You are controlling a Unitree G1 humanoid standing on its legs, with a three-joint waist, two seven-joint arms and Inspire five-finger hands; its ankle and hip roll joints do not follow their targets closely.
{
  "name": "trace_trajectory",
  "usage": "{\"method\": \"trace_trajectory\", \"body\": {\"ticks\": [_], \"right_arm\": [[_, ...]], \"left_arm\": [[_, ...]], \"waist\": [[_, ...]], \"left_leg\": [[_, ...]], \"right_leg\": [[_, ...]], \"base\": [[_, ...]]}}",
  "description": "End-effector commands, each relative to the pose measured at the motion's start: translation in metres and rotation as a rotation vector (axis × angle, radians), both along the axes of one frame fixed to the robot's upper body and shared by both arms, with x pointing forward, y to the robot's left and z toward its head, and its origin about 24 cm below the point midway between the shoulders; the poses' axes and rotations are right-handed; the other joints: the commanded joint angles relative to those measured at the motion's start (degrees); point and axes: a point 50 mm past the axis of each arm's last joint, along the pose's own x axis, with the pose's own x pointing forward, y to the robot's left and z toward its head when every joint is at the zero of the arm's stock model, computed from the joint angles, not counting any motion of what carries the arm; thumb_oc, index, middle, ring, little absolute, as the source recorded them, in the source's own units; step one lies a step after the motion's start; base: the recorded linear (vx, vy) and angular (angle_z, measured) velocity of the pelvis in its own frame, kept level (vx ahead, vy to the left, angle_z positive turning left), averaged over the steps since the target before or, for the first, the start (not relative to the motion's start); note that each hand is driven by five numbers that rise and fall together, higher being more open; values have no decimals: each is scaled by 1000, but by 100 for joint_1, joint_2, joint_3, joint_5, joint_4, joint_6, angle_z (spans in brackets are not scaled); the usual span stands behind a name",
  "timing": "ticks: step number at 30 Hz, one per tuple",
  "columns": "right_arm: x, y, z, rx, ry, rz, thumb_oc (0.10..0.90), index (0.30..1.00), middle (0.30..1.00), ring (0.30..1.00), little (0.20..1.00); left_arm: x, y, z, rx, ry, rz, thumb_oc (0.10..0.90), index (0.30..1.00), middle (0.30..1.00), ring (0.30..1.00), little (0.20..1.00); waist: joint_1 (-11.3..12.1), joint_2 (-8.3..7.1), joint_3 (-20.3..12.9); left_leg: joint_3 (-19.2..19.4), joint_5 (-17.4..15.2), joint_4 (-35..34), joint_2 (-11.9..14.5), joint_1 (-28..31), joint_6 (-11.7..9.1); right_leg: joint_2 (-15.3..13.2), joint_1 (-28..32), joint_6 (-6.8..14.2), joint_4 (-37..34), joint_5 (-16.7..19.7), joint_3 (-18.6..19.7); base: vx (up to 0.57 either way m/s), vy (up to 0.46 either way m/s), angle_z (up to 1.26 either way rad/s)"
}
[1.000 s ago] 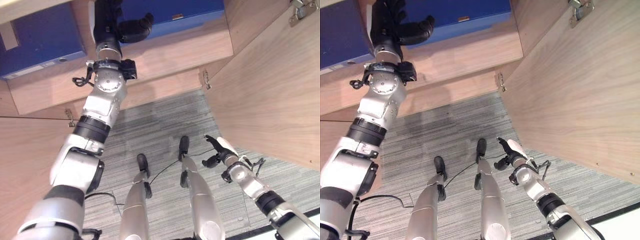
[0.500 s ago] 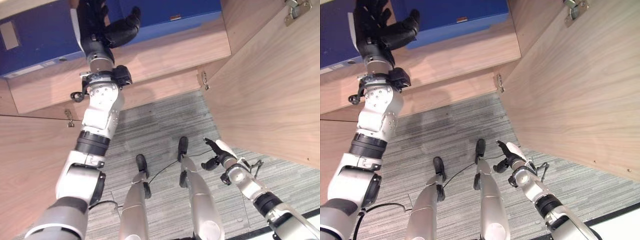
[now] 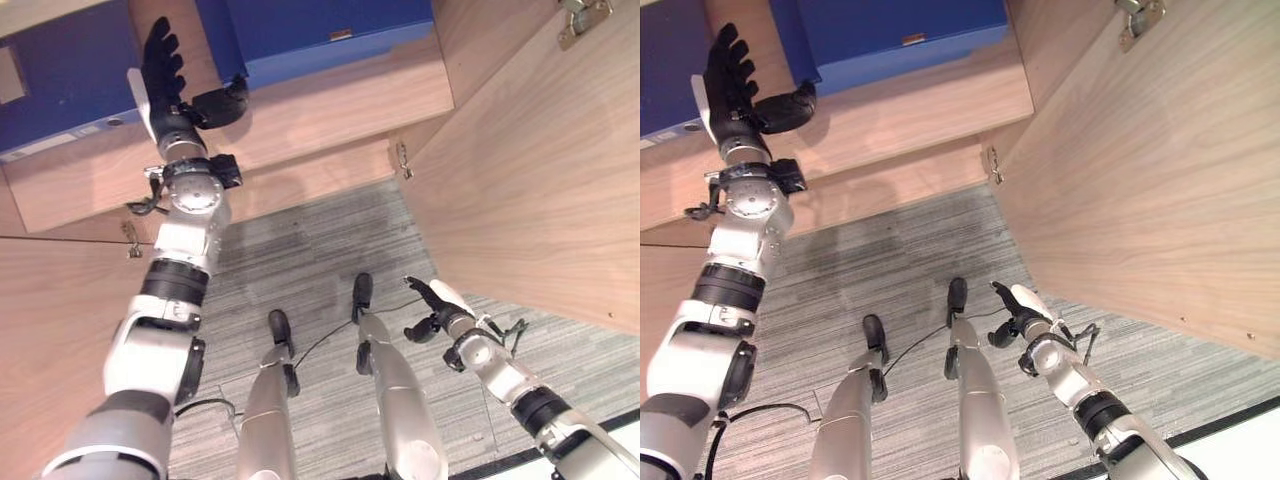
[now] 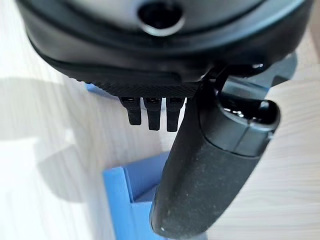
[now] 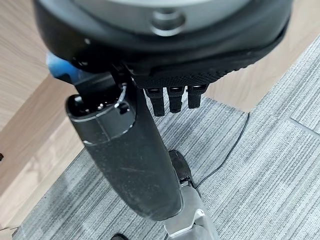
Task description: Put the empty folder in the office cabinet
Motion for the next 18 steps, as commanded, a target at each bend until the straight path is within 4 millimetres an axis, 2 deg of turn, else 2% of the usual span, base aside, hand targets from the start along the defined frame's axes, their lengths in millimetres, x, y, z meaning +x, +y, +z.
{"method": "trace_trajectory", "body": {"ticks": [1,13,17,18], "right_arm": [[-15,-11,-4,-19,-8,14,800,900,900,900,900],[-14,-16,2,-25,-32,16,800,900,900,900,900],[-13,-17,5,-26,-43,19,800,900,900,900,900],[-13,-18,6,-28,-46,18,800,900,900,900,900]], "left_arm": [[-7,-3,51,114,-170,-18,800,900,900,900,900],[10,-14,44,112,-61,-73,800,900,900,900,900],[15,-27,42,54,-47,-133,800,900,900,900,900],[19,-38,40,-5,-33,-181,800,900,900,900,900]], "waist": [[46,22,-497],[-35,-7,-459],[-73,-35,-437],[-94,-59,-412]], "left_leg": [[-207,-820,330,86,-146,6],[-212,-793,377,95,-234,12],[-217,-792,411,106,-277,12],[-223,-793,437,105,-309,16]], "right_leg": [[15,157,567,319,-963,197],[34,84,570,331,-931,221],[45,50,559,341,-924,229],[52,28,554,343,-916,235]], "base": [[0,0,0],[0,0,0],[0,0,0],[0,0,0]]}}
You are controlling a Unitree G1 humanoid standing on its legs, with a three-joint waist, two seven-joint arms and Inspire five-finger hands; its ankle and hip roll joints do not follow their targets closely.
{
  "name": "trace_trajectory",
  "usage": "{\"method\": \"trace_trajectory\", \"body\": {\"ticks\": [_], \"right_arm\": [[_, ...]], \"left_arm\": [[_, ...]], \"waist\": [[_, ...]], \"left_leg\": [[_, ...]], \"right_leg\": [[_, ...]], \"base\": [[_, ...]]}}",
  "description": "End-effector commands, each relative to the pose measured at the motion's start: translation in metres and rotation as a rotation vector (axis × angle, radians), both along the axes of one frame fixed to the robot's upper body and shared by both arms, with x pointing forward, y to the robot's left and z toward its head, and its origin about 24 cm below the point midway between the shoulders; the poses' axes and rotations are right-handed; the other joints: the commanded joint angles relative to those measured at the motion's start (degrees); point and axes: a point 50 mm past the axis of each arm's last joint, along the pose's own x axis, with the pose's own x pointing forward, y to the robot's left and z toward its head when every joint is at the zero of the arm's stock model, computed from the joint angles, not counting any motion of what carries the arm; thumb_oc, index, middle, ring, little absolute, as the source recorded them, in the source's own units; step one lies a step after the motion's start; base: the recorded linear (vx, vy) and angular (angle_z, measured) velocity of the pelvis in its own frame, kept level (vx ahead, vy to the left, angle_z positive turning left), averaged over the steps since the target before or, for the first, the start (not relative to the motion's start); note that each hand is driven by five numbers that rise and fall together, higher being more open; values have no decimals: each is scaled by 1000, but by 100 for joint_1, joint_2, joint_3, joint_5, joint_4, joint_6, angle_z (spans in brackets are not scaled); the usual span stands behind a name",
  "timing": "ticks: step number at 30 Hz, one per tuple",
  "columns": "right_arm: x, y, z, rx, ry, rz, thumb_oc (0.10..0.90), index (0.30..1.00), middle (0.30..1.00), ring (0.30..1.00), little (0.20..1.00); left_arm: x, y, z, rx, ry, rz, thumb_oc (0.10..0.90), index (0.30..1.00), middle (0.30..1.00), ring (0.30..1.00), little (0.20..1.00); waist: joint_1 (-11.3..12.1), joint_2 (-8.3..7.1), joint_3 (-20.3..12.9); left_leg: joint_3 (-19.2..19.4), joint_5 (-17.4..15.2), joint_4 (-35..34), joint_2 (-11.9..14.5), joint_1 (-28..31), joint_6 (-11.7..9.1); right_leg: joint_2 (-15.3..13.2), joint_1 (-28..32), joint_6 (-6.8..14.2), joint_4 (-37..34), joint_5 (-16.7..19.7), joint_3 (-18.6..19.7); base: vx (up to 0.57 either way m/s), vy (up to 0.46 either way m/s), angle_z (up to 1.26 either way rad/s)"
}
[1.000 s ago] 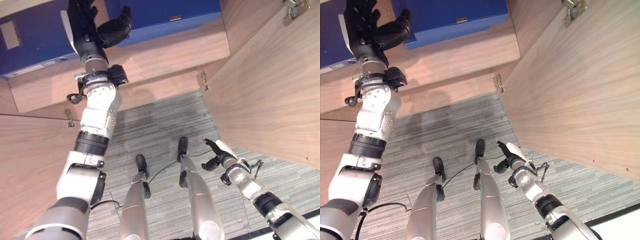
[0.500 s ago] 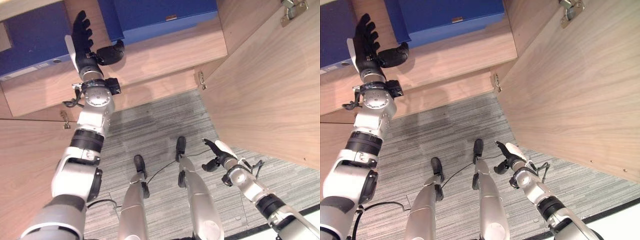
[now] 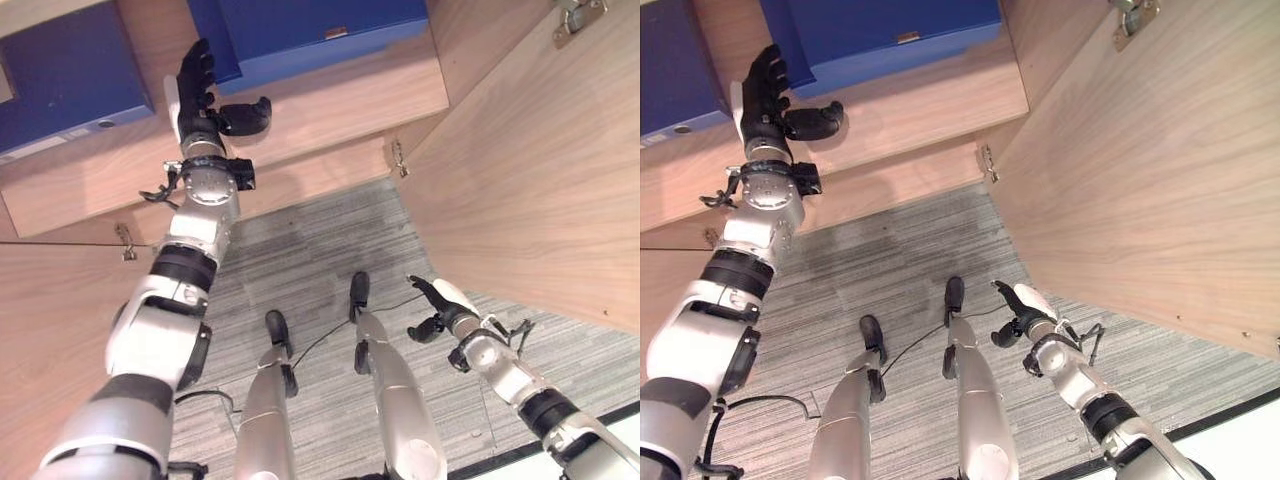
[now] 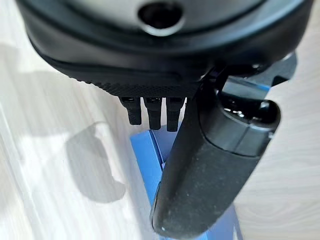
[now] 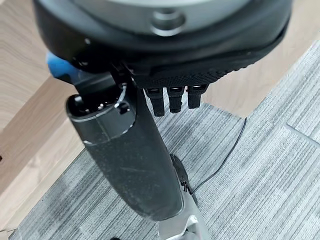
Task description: Put the empty folder in the office cabinet
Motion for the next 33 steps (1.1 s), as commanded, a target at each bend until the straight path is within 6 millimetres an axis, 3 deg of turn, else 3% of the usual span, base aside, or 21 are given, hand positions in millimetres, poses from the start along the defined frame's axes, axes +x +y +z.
{"method": "trace_trajectory", "body": {"ticks": [1,8,14,17,19,21,22,23,24,28,32,33], "right_arm": [[-13,-11,0,-9,-22,9,800,900,900,900,900],[-14,-13,4,-10,-40,16,800,900,900,900,900],[-15,-14,6,-11,-45,21,800,900,900,900,900],[-15,-14,8,-6,-48,24,800,900,900,900,900],[-14,-14,8,-4,-48,24,800,900,900,900,900],[-15,-15,6,-4,-43,18,800,900,900,900,900],[-15,-15,6,-3,-43,17,800,900,900,900,900],[-15,-16,7,-2,-43,15,800,900,900,900,900],[-15,-16,7,-1,-44,14,800,900,900,900,900],[-15,-18,8,1,-49,6,800,900,900,900,900],[-15,-17,7,6,-45,1,800,900,900,900,900],[-15,-18,6,5,-40,-5,800,900,900,900,900]], "left_arm": [[3,-24,42,-83,-136,-100,800,900,900,900,900],[10,-19,24,-250,-62,-102,800,900,900,900,900],[11,-14,15,-286,-32,-92,800,900,900,900,900],[12,-21,18,-260,-36,-113,800,900,900,900,900],[11,-38,28,-227,-68,-168,800,900,900,900,900],[6,-69,43,-161,-128,-260,800,900,900,900,900],[6,-70,43,-160,-127,-260,800,900,900,900,900],[1,-92,53,-133,-172,-326,800,900,900,900,900],[0,-93,53,-132,-172,-327,800,900,900,900,900],[-17,-140,73,-51,-271,-475,800,900,900,900,900],[-28,-163,78,-50,-307,-564,800,900,900,900,900],[-35,-177,82,-67,-327,-617,800,900,900,900,900]], "waist": [[28,-50,-411],[-29,-125,-382],[-51,-150,-370],[-67,-166,-360],[-81,-172,-347],[-94,-161,-344],[-88,-162,-342],[-97,-156,-335],[-90,-156,-333],[-100,-115,-321],[-88,-78,-317],[-90,-58,-313]], "left_leg": [[-215,-783,429,106,-295,15],[-212,-806,481,125,-347,17],[-209,-803,499,138,-391,7],[-218,-795,506,146,-419,-3],[-222,-796,522,141,-431,0],[-226,-791,510,128,-420,6],[-226,-791,509,128,-418,6],[-223,-794,509,116,-413,13],[-222,-795,509,116,-412,13],[-226,-795,490,92,-391,27],[-235,-788,444,70,-374,41],[-239,-784,435,62,-377,47]], "right_leg": [[58,33,502,346,-868,231],[89,-5,507,355,-845,251],[103,-55,502,377,-852,255],[106,-84,499,378,-851,257],[105,-84,495,391,-854,250],[106,-73,492,400,-854,250],[106,-71,492,400,-855,250],[106,-62,490,409,-858,264],[106,-61,490,410,-859,264],[92,-55,486,434,-864,269],[85,-57,490,427,-869,274],[79,-58,489,427,-872,285]], "base": [[0,0,0],[4,2,-2],[0,0,0],[0,0,0],[0,0,0],[3,-2,2],[0,0,0],[0,0,0],[0,0,0],[0,0,0],[0,0,2],[0,-2,4]]}}
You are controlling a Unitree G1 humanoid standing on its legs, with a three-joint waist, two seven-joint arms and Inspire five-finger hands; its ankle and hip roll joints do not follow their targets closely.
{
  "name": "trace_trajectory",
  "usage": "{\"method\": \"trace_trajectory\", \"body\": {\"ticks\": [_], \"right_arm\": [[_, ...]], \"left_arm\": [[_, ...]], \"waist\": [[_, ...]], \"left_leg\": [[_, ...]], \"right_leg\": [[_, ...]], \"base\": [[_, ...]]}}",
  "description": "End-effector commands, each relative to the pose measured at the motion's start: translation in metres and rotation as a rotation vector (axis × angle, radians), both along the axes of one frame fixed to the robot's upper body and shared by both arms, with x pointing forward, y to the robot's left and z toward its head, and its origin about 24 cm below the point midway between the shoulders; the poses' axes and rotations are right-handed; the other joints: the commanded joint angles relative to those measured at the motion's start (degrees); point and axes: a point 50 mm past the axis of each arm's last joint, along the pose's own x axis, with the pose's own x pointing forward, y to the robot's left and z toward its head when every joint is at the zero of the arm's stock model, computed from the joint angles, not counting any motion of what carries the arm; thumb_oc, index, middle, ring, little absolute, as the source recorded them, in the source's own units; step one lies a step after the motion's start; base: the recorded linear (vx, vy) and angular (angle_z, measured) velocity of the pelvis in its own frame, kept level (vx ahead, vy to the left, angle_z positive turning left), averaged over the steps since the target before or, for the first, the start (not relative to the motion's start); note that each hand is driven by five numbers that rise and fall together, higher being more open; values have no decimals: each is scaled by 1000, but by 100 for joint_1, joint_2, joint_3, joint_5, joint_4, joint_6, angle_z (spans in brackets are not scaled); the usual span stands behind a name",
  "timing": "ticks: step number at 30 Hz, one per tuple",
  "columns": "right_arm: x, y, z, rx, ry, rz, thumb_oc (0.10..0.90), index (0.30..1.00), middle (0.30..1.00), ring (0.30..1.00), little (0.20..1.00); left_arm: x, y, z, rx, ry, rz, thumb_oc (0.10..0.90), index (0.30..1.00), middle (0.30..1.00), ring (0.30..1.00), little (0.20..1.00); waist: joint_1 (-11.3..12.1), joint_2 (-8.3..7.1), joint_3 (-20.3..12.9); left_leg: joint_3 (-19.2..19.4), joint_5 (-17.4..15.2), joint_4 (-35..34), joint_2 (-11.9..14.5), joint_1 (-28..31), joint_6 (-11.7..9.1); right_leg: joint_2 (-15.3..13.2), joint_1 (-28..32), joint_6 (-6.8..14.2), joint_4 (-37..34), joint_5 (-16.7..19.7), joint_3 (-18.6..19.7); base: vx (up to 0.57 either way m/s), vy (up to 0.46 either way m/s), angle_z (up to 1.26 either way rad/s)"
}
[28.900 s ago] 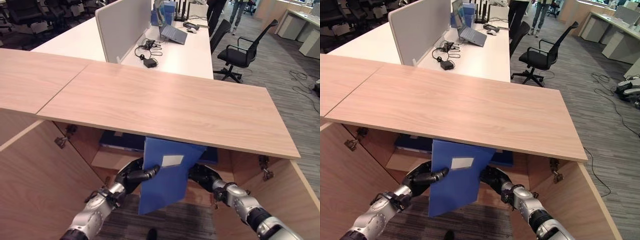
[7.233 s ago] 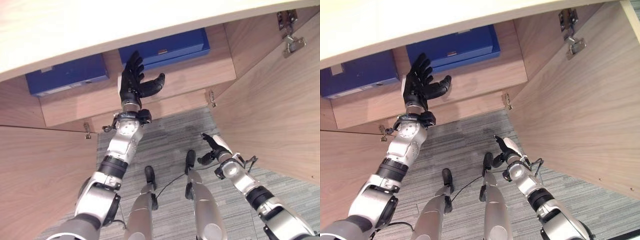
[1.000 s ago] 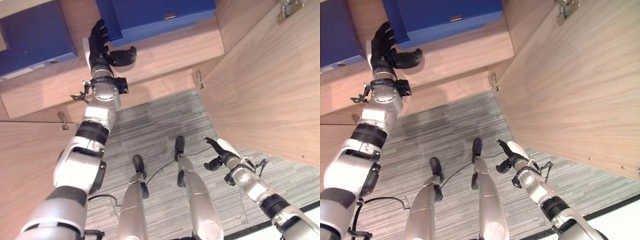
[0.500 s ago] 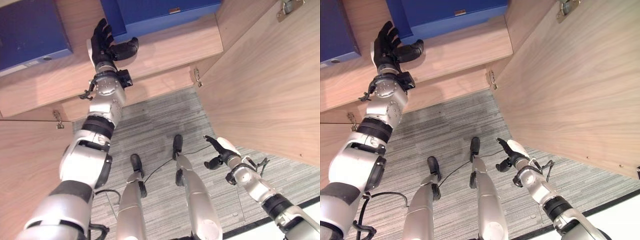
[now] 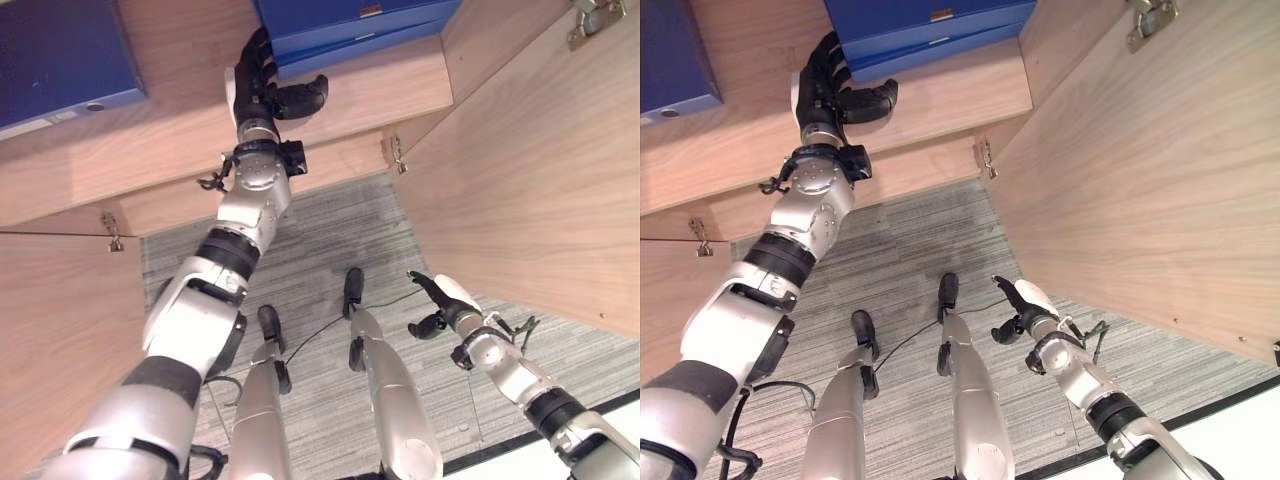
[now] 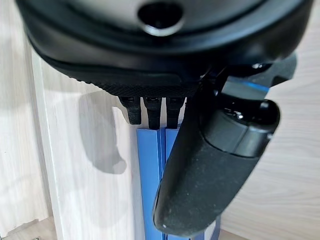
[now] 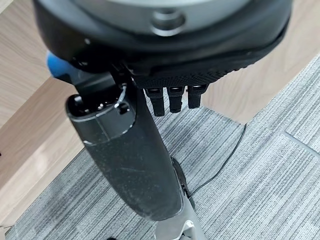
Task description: Put the empty folder in the office cabinet
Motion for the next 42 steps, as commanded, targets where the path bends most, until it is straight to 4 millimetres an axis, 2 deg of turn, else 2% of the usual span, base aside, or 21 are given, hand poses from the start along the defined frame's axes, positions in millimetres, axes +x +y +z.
{"method": "trace_trajectory", "body": {"ticks": [1,5,10,16,19,21,23,24,26,27,28,29,30,32,33,35,36,38,40,41,42], "right_arm": [[-15,-17,-1,-5,-15,-29,800,900,900,900,900],[-15,-16,-2,2,-9,-26,800,900,900,900,900],[-16,-17,-1,-5,-9,-24,800,900,900,900,900],[-20,-21,-3,-23,2,-22,800,900,900,900,900],[-22,-20,-1,-25,-8,-11,800,900,900,900,900],[-21,-20,2,-18,-23,-6,800,900,900,900,900],[-17,-11,23,15,-111,39,800,900,900,900,900],[-17,-11,23,15,-110,39,800,900,900,900,900],[-13,0,49,58,-215,101,800,900,900,900,900],[-13,0,49,57,-215,101,800,900,900,900,900],[-12,10,70,84,-294,170,800,900,900,900,900],[-13,10,70,84,-294,170,800,900,900,900,900],[-15,27,104,118,-420,288,800,900,900,900,900],[-17,38,123,103,-502,357,800,900,900,900,900],[-17,38,124,102,-503,359,800,900,900,900,900],[-21,51,152,91,-645,427,800,900,900,900,900],[-21,51,152,91,-645,427,800,900,900,900,900],[-27,60,173,66,-767,477,800,900,900,900,900],[-33,74,201,45,-924,535,800,900,900,900,900],[-34,79,208,32,-964,552,800,900,900,900,900],[-33,80,214,20,-996,551,800,900,900,900,900]], "left_arm": [[-44,-105,74,39,-354,-398,800,900,900,900,900],[-50,-118,81,37,-371,-434,800,900,900,900,900],[-52,-121,85,55,-381,-432,800,900,900,900,900],[-45,-106,84,72,-369,-376,800,900,900,900,900],[-35,-87,79,96,-343,-294,800,900,900,900,900],[-33,-82,78,98,-336,-273,800,900,900,900,900],[-29,-65,76,114,-327,-209,800,900,900,900,900],[-29,-65,76,114,-327,-209,800,900,900,900,900],[-27,-52,79,104,-332,-169,800,900,900,900,900],[-27,-52,79,104,-332,-169,800,900,900,900,900],[-27,-43,85,105,-348,-141,800,900,900,900,900],[-27,-43,85,105,-349,-141,800,900,900,900,900],[-27,-32,96,125,-367,-96,800,900,900,900,900],[-28,-25,100,129,-383,-71,800,900,900,900,900],[-28,-25,100,128,-385,-68,800,900,900,900,900],[-31,-15,104,173,-413,-7,800,900,900,900,900],[-31,-15,104,173,-413,-7,800,900,900,900,900],[-34,-8,106,204,-438,44,800,900,900,900,900],[-35,3,103,241,-445,119,800,900,900,900,900],[-35,8,99,247,-439,135,800,900,900,900,900],[-35,10,97,248,-439,138,800,900,900,900,900]], "waist": [[-78,177,-349],[-94,190,-365],[-105,210,-383],[-100,243,-407],[-91,248,-417],[-95,248,-420],[-85,244,-413],[-85,245,-414],[-93,232,-414],[-96,232,-411],[-98,220,-422],[-102,221,-419],[-106,212,-423],[-89,217,-422],[-100,218,-413],[-93,228,-390],[-94,228,-390],[-85,230,-373],[-64,196,-326],[-40,230,-353],[-26,209,-311]], "left_leg": [[-223,-754,375,136,-248,19],[-216,-757,372,129,-239,27],[-180,-773,395,132,-235,33],[-155,-787,460,152,-262,33],[-163,-778,461,157,-275,27],[-173,-776,457,154,-276,24],[-185,-767,452,159,-293,15],[-185,-767,452,159,-293,15],[-196,-749,447,170,-308,7],[-196,-748,445,170,-306,6],[-201,-744,441,176,-305,-1],[-200,-743,441,176,-304,-1],[-203,-738,454,184,-319,-6],[-203,-743,455,181,-319,-7],[-202,-744,456,181,-317,-7],[-200,-758,488,183,-335,1],[-200,-759,489,183,-335,1],[-195,-774,503,181,-339,4],[-149,-630,513,139,-421,31],[-207,-751,502,162,-367,14],[-152,-630,529,138,-429,38]], "right_leg": [[153,50,494,377,-878,286],[150,35,494,388,-877,297],[148,26,500,410,-888,320],[140,13,493,436,-893,331],[141,6,491,438,-895,320],[142,3,492,437,-896,318],[143,-13,496,437,-901,301],[143,-13,496,437,-901,300],[143,-18,504,439,-907,285],[142,-18,504,439,-907,285],[144,-21,512,441,-907,279],[143,-21,512,442,-907,279],[147,-36,522,460,-914,269],[148,-40,526,467,-920,273],[148,-38,527,469,-921,273],[152,-56,530,501,-925,283],[151,-55,530,502,-926,283],[151,-55,530,504,-927,287],[100,-122,484,484,-792,254],[141,-88,525,507,-902,296],[100,-137,479,505,-793,252]], "base": [[4,-2,4],[9,-4,4],[0,0,0],[0,0,0],[0,0,0],[0,0,0],[0,0,0],[0,0,0],[-7,-5,-4],[1,-2,-4],[0,0,0],[0,0,0],[0,0,0],[3,1,-2],[6,12,-4],[-1,13,-6],[-2,5,-7],[-1,2,-2],[-61,8,-3],[-91,1,-7],[-11,5,-8]]}}
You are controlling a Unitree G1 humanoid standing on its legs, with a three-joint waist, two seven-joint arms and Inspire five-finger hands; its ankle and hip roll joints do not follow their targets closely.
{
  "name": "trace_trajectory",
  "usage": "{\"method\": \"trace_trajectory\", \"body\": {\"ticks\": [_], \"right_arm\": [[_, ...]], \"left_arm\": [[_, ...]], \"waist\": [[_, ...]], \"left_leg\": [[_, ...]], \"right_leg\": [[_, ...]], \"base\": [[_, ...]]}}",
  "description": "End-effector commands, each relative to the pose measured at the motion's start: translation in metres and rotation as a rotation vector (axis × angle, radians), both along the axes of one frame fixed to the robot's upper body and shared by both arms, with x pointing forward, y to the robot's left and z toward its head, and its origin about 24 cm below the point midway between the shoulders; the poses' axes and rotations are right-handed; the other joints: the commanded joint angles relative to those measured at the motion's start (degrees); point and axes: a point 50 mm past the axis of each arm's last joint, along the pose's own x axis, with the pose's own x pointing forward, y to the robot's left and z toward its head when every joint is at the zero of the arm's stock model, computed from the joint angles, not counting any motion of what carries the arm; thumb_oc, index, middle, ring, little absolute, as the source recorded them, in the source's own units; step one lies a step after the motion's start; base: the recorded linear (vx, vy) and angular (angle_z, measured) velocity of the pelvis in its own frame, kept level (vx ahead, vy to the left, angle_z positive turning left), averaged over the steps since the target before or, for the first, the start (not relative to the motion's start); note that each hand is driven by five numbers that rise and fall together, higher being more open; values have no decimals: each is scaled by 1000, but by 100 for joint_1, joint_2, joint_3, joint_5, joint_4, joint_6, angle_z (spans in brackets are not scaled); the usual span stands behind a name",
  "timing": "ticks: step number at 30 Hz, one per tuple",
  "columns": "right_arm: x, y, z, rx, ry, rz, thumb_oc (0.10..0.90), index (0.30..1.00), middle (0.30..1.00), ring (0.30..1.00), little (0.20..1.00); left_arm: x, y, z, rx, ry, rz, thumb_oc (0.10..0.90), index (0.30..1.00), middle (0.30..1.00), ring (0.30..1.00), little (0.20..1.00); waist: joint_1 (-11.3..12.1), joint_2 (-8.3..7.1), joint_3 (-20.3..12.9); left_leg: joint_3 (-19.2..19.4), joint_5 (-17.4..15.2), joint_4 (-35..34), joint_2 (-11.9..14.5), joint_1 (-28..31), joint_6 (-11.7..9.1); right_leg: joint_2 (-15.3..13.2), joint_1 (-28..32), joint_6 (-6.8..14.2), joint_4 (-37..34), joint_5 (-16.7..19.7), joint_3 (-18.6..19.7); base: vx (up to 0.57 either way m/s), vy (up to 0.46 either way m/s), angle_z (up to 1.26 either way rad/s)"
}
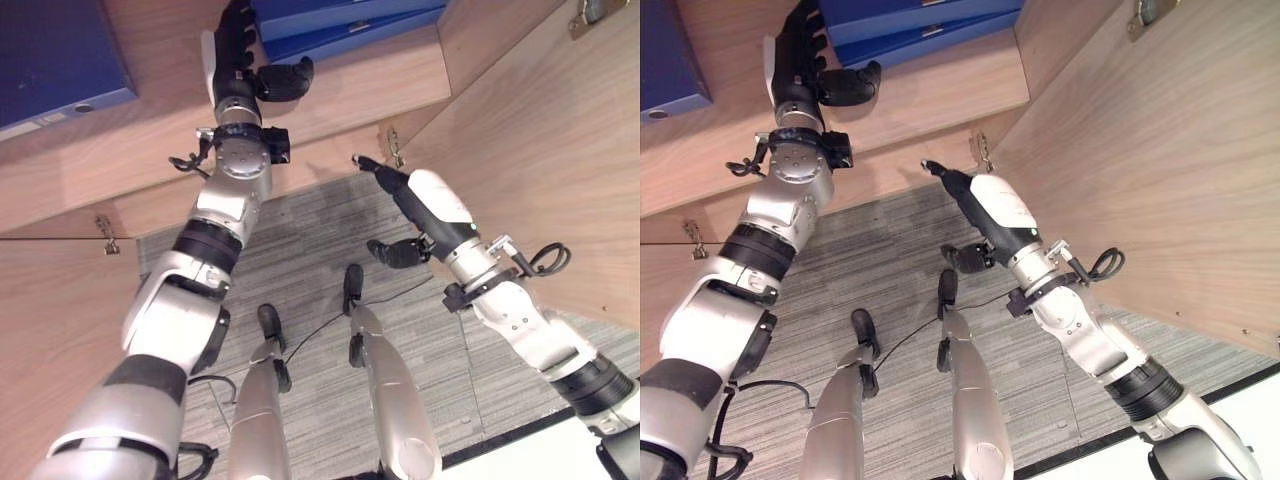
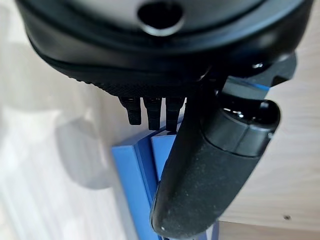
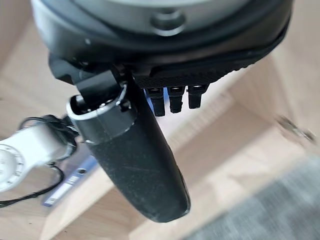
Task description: Put the empty folder in the office cabinet
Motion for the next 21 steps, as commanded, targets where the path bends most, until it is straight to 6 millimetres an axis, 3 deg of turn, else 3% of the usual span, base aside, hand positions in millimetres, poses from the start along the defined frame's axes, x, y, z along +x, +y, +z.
{"method": "trace_trajectory", "body": {"ticks": [1,8,10,13,15,17,18,20,21], "right_arm": [[-23,12,36,22,-259,101,800,900,900,900,900],[8,35,95,34,-422,23,800,900,900,900,900],[11,38,99,45,-423,21,800,900,900,900,900],[34,29,120,70,-418,-112,800,900,900,900,900],[39,29,123,72,-415,-132,800,900,900,900,900],[50,21,131,61,-401,-203,800,900,900,900,900],[50,21,131,61,-400,-202,800,900,900,900,900],[63,11,137,41,-371,-272,800,900,900,900,900],[63,12,137,41,-370,-270,800,900,900,900,900]], "left_arm": [[-27,-12,61,36,-300,-36,800,900,900,900,900],[-28,-14,18,16,-229,-135,800,900,900,900,900],[-29,-15,13,11,-224,-148,800,900,900,900,900],[-39,-7,-41,-95,-144,-218,800,900,900,900,900],[-42,-5,-52,-127,-126,-232,800,900,900,900,900],[-54,4,-81,-183,-80,-262,800,900,900,900,900],[-54,5,-82,-184,-78,-261,800,900,900,900,900],[-71,18,-111,-199,-21,-288,800,900,900,900,900],[-72,19,-112,-199,-20,-287,800,900,900,900,900]], "waist": [[0,234,-329],[312,332,-282],[342,342,-271],[575,388,-232],[610,405,-225],[755,446,-180],[747,447,-186],[904,479,-147],[896,477,-153]], "left_leg": [[-298,-494,370,138,-327,-12],[-313,-474,370,122,-332,8],[-319,-466,353,120,-328,10],[-362,-440,316,83,-340,21],[-371,-436,314,77,-337,24],[-401,-414,275,67,-334,26],[-400,-414,272,69,-330,26],[-408,-380,234,58,-320,24],[-407,-379,232,59,-317,23]], "right_leg": [[121,63,443,321,-727,83],[107,78,389,351,-724,75],[104,78,383,352,-724,75],[88,87,352,336,-724,23],[84,79,348,341,-722,21],[64,80,341,324,-714,-6],[66,83,340,321,-713,-5],[40,97,337,292,-697,-34],[41,100,337,289,-695,-34]], "base": [[-94,0,-5],[-2,1,0],[0,0,0],[0,0,0],[1,-2,2],[3,-10,11],[1,-14,10],[1,-8,8],[1,4,9]]}}
